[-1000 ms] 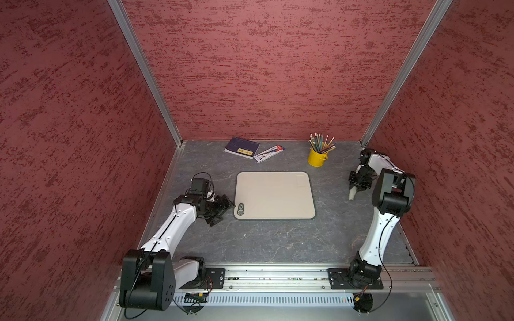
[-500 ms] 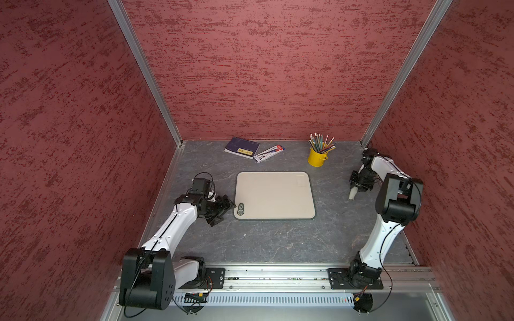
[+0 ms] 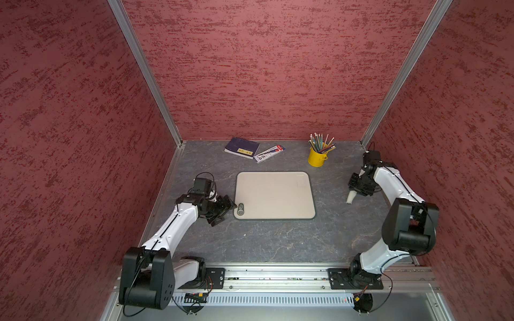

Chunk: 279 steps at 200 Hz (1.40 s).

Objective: Align the knife with the edge of the cutting board
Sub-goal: Pick up the knife at the center of the board, then place the knife at the edge of the cutting board.

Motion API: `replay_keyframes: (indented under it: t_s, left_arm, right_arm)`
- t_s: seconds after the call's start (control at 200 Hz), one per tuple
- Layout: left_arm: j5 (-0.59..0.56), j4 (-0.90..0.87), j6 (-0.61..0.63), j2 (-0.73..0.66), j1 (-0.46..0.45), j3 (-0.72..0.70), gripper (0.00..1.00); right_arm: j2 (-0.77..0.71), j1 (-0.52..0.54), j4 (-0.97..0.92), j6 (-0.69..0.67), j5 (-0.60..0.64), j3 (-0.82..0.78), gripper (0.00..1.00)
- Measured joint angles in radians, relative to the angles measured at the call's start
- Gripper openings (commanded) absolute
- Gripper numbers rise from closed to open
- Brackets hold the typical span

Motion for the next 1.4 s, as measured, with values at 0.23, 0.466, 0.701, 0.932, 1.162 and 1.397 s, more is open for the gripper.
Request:
replay_keyframes:
  t_s: [0.23,0.466,0.701,0.932,1.162,1.397]
  left_arm:
    - [0.009,-0.008,0.0,-0.003,-0.012,-0.001,0.85]
    - [0.014,-0.061,-0.004,-0.1,-0.028,-0.021,0.85]
    - [0.004,-0.121,-0.005,-0.126,-0.036,-0.021,0.86]
    - [-0.029,-0.2,-0.003,-0.124,-0.038,0.027,0.86]
    - [-0.066,-0.266,0.036,-0.098,-0.034,0.127,0.88]
    - [-0.089,-0.332,0.095,-0.063,-0.032,0.194,0.88]
  right_arm:
    - [-0.164,0.241,-0.032,0.056,0.01,-0.119,0.0]
    - [-0.206,0.481,-0.09,0.17,0.027,-0.171,0.0]
    - [-0.093,0.679,-0.135,0.239,0.049,-0.171,0.0]
    - [-0.016,0.75,-0.146,0.266,0.061,-0.171,0.0]
    - [0.024,0.798,-0.117,0.27,0.082,-0.171,0.0]
    - [0.068,0.833,-0.089,0.294,0.097,-0.16,0.0]
